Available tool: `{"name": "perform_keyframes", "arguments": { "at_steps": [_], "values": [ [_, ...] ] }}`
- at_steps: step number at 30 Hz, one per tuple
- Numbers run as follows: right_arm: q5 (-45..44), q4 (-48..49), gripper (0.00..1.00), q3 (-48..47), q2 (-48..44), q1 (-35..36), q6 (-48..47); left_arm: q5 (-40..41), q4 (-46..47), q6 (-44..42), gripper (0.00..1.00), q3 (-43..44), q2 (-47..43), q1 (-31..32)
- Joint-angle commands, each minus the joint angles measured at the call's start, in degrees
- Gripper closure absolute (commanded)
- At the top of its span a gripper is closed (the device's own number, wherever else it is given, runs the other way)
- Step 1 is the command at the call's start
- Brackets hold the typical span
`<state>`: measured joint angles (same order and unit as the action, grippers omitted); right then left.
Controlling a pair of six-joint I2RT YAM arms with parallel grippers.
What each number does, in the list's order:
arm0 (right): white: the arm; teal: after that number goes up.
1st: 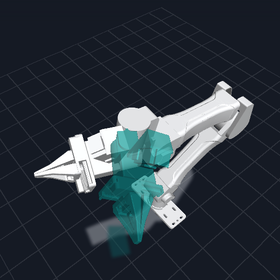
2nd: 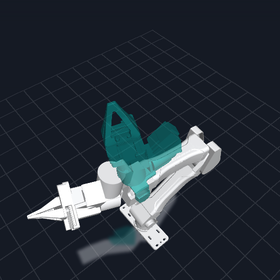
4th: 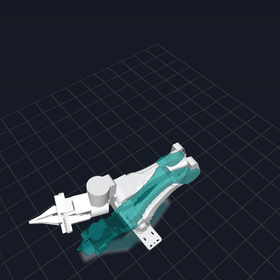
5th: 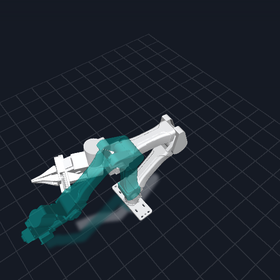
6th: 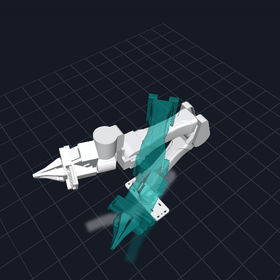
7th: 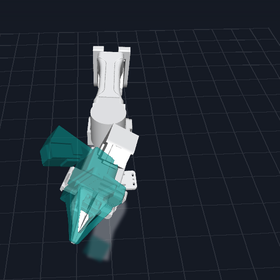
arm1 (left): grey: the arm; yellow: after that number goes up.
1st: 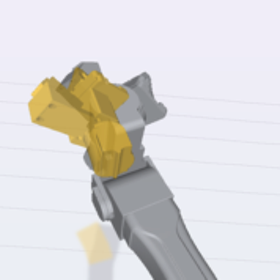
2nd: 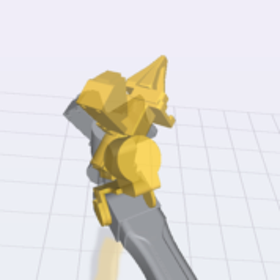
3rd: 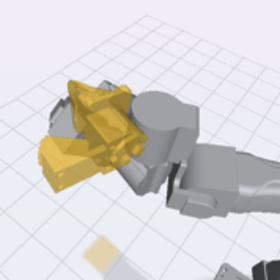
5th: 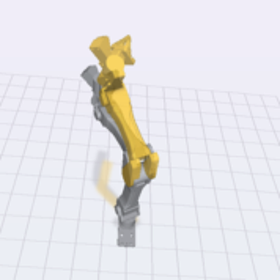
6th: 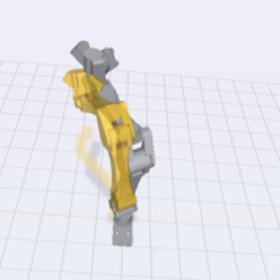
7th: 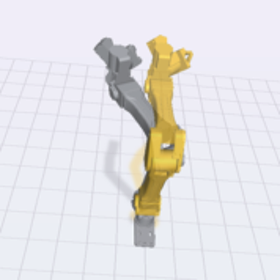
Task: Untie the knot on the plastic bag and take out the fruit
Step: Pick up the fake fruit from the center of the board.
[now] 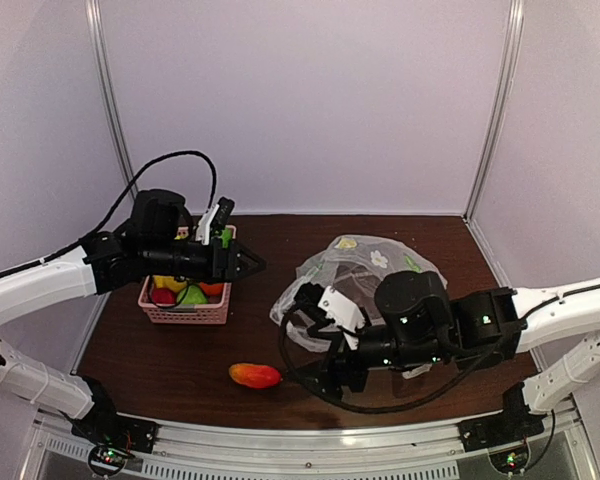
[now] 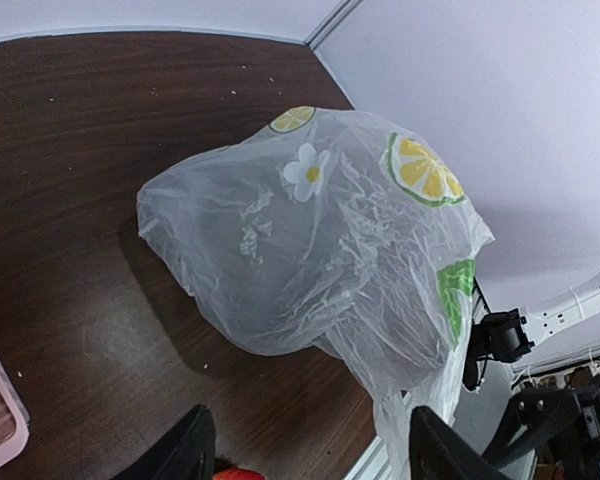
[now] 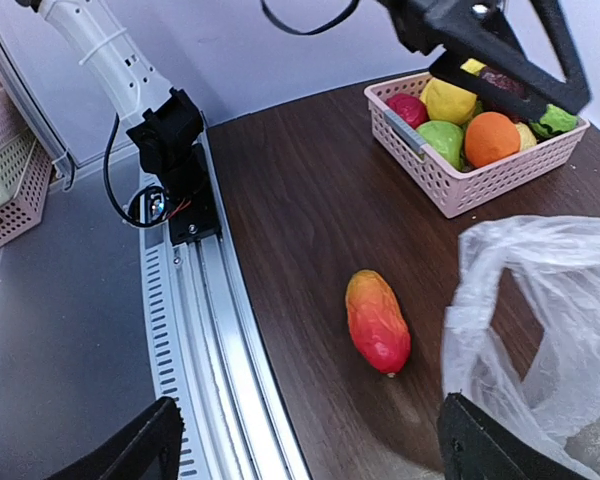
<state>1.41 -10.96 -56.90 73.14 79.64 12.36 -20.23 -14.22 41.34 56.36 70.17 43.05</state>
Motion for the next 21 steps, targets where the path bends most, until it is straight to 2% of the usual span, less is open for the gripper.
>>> {"name": "perform_keyframes", "arguments": {
  "at_steps": [1, 8, 13, 21],
  "values": [
    [-6.34, -0.90, 0.12, -5.40, 7.69, 4.75, -1.16, 2.47, -3.15, -3.42, 0.30, 1.43, 0.25, -1.40],
    [-7.93, -3.71, 0.13, -15.07, 22.36, 6.59, -2.40, 1.98, -4.69, -4.73, 0.24, 0.06, -0.58, -6.07],
    [-5.21, -6.80, 0.13, -20.94, 30.82, 2.97, -2.65, 1.80, -4.87, -5.02, 0.23, -1.78, -1.25, -8.57],
    [1.23, -9.66, 0.10, -27.10, 39.37, -2.47, -6.30, 2.72, -5.39, -5.32, 0.22, -4.39, -3.15, -11.25]
  ]
}}
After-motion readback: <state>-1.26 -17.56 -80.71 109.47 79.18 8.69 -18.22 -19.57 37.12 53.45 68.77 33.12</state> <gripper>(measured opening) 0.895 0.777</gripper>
